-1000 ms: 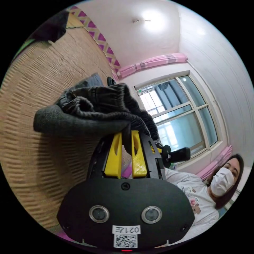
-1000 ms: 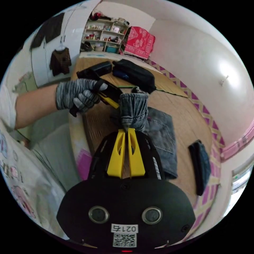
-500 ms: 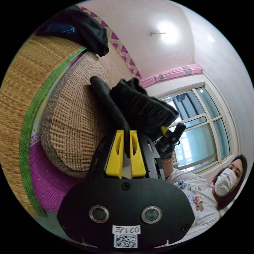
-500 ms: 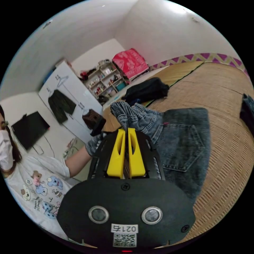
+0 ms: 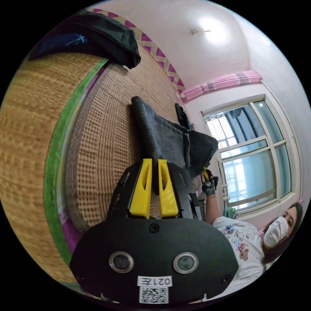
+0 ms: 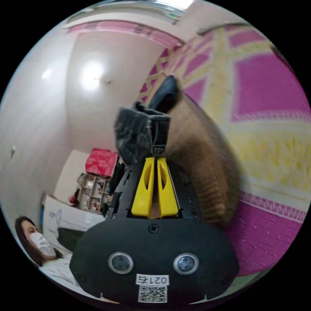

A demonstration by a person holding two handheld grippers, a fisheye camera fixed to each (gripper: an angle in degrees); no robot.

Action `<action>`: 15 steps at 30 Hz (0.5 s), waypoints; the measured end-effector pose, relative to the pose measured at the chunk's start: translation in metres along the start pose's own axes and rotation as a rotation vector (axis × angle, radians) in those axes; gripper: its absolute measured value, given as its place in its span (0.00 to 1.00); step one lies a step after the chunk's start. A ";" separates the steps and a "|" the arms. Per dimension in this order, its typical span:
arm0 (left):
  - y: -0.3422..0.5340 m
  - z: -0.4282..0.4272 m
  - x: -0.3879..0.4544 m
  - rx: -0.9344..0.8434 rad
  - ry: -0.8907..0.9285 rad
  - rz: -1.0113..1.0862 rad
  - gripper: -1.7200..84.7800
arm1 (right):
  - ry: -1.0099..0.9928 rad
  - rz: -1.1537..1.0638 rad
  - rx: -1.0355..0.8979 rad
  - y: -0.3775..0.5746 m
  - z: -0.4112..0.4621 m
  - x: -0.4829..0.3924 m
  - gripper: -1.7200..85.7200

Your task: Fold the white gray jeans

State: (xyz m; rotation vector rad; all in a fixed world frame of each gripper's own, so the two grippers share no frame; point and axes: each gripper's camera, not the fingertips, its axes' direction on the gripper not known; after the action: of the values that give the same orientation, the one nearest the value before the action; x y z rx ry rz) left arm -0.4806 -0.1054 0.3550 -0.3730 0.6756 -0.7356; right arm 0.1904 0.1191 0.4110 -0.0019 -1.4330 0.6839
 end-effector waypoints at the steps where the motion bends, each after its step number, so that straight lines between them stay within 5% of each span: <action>1: -0.008 0.015 0.002 -0.033 -0.008 -0.005 0.02 | -0.005 0.053 0.011 0.000 -0.010 0.014 0.02; 9: -0.032 0.105 0.028 -0.124 -0.002 0.054 0.02 | 0.047 0.025 0.110 -0.015 -0.077 0.005 0.02; 15: 0.000 0.105 0.033 0.036 0.021 0.118 0.03 | 0.166 0.008 0.143 0.000 -0.110 -0.012 0.03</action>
State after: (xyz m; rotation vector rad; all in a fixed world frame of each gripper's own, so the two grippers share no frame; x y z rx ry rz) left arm -0.3915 -0.1209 0.4175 -0.2907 0.6972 -0.6393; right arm 0.2903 0.1571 0.3812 0.0463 -1.2241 0.7737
